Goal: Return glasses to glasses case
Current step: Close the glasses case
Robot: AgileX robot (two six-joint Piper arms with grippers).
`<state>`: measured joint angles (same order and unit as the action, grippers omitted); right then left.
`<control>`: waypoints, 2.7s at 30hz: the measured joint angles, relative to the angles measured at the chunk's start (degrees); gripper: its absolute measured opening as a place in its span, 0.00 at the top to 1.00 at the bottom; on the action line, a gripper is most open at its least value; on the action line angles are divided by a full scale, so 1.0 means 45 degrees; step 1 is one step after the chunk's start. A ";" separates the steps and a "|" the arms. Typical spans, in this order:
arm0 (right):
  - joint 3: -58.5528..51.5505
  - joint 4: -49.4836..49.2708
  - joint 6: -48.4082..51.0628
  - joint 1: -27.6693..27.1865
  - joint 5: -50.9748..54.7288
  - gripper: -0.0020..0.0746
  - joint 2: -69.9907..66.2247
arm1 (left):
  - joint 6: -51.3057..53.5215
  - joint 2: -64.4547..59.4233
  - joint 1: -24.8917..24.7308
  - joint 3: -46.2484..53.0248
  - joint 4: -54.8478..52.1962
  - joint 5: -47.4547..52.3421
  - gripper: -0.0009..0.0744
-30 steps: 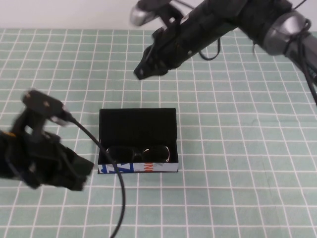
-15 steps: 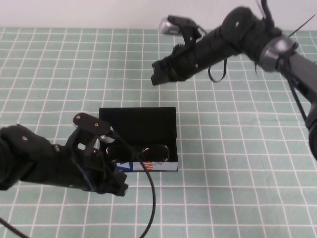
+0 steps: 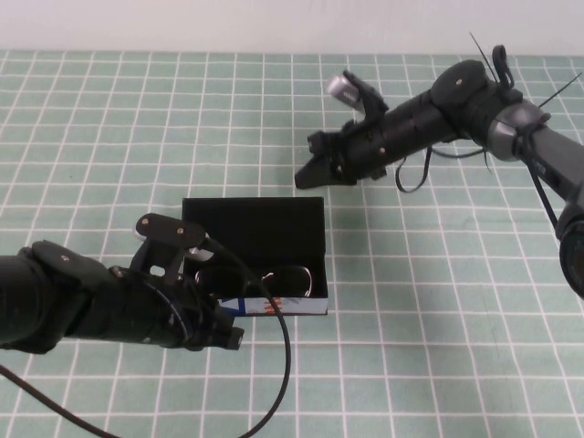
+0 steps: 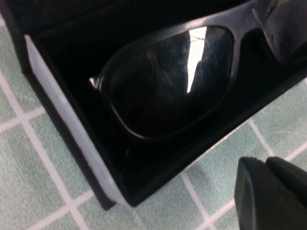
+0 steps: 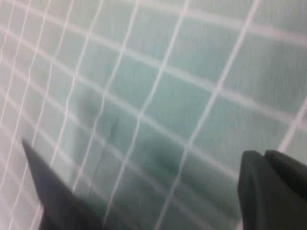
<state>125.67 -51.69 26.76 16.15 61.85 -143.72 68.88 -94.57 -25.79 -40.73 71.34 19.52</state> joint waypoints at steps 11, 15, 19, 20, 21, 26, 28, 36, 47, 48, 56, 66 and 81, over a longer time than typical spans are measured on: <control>0.0000 -0.0987 0.0389 -0.0029 0.1551 0.99 -0.0250 | 0.1825 -0.0307 0.0000 0.0000 0.1873 -0.0204 0.99; 0.0000 -0.2057 0.0507 -0.0029 0.1570 0.99 -0.0250 | 0.2057 -0.0805 0.0000 0.0000 0.2037 -0.0204 0.99; 0.0005 -0.2194 0.0507 -0.0029 0.1570 0.99 -0.0250 | 0.2196 -0.0884 0.0000 0.0000 0.2323 -0.0179 0.99; 0.0005 -0.2004 0.0526 -0.0029 0.1570 0.99 -0.0250 | 0.2283 -0.0884 0.0000 0.0000 0.2419 -0.0179 0.99; 0.0005 -0.1805 0.0526 -0.0004 0.1570 0.99 -0.0250 | 0.2381 -0.0908 0.0000 0.0000 0.2500 -0.0179 0.99; 0.0005 -0.0918 0.0526 0.0043 0.1579 0.99 -0.0250 | 0.2935 -0.0932 0.0000 0.0000 0.3038 -0.0179 0.99; 0.0005 -0.0889 0.0526 0.0018 0.1579 0.99 -0.0250 | 0.3042 -0.0932 0.0000 0.0000 0.3131 -0.0179 0.99; 0.0005 -0.1171 0.0526 0.0068 0.1579 0.99 -0.0250 | 0.3092 -0.0941 0.0000 0.0000 0.3209 -0.0179 0.99; 0.0005 -0.1171 0.0017 0.0068 0.1579 0.99 -0.0250 | 0.3204 -0.0961 0.0000 0.0000 0.3234 -0.0179 0.99; 0.0005 -0.1171 -0.0012 0.0068 0.1579 0.99 -0.0250 | 0.3204 -0.0961 0.0000 0.0000 0.3234 -0.0179 0.99; 0.0005 -0.1144 -0.0229 0.0174 0.1579 0.99 -0.0250 | 0.3236 -0.0961 0.0000 0.0000 0.3234 -0.0179 0.99; 0.0005 -0.0805 -0.0305 0.0174 0.1579 0.99 -0.0472 | 0.3277 -0.0961 0.0000 0.0000 0.3234 -0.0179 0.99; 0.0027 -0.1287 -0.0282 0.0198 0.1599 0.99 0.0313 | 0.3277 -0.0961 0.0000 0.0000 0.3234 -0.0203 0.99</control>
<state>125.79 -57.48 25.49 17.04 69.05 -142.31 83.63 -98.90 -25.79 -40.73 85.90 18.61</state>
